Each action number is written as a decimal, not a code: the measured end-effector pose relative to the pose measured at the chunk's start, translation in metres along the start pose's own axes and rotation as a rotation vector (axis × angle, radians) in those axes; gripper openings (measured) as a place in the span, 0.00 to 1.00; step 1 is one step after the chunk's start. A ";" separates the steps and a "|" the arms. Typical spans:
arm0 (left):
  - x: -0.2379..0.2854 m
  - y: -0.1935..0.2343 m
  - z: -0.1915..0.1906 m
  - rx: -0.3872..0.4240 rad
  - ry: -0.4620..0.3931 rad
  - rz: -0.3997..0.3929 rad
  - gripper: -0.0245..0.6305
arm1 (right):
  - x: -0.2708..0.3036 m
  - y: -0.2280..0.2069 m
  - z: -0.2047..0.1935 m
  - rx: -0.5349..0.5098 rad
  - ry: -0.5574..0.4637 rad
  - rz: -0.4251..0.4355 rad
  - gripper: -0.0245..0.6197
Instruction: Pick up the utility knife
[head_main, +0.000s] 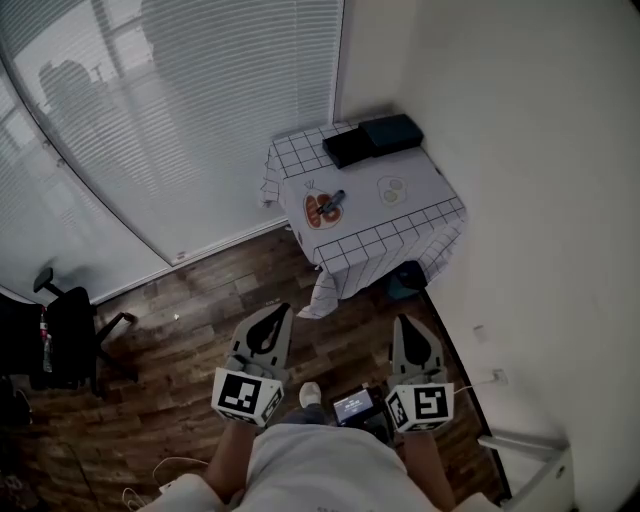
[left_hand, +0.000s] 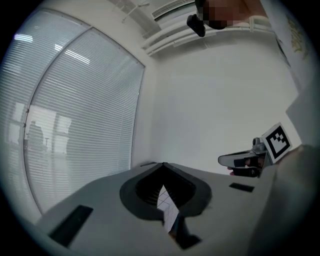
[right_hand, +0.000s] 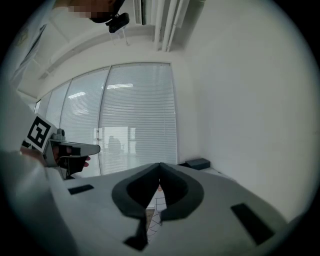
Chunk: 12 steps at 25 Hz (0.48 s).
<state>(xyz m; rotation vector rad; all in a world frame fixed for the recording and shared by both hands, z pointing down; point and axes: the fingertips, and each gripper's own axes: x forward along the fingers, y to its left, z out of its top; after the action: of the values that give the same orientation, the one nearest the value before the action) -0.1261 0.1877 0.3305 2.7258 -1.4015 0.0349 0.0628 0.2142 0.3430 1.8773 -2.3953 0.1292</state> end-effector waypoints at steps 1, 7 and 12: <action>0.005 0.004 0.000 -0.003 0.000 -0.002 0.05 | 0.005 -0.001 0.000 -0.002 0.006 -0.002 0.05; 0.037 0.021 0.001 -0.012 0.007 -0.015 0.05 | 0.036 -0.012 0.005 -0.004 0.000 -0.014 0.05; 0.069 0.029 -0.003 -0.011 0.018 -0.023 0.05 | 0.067 -0.027 0.005 0.010 -0.001 -0.011 0.05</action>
<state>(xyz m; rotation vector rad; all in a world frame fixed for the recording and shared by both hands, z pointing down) -0.1093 0.1149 0.3393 2.7251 -1.3620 0.0507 0.0731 0.1428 0.3470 1.8952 -2.3892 0.1399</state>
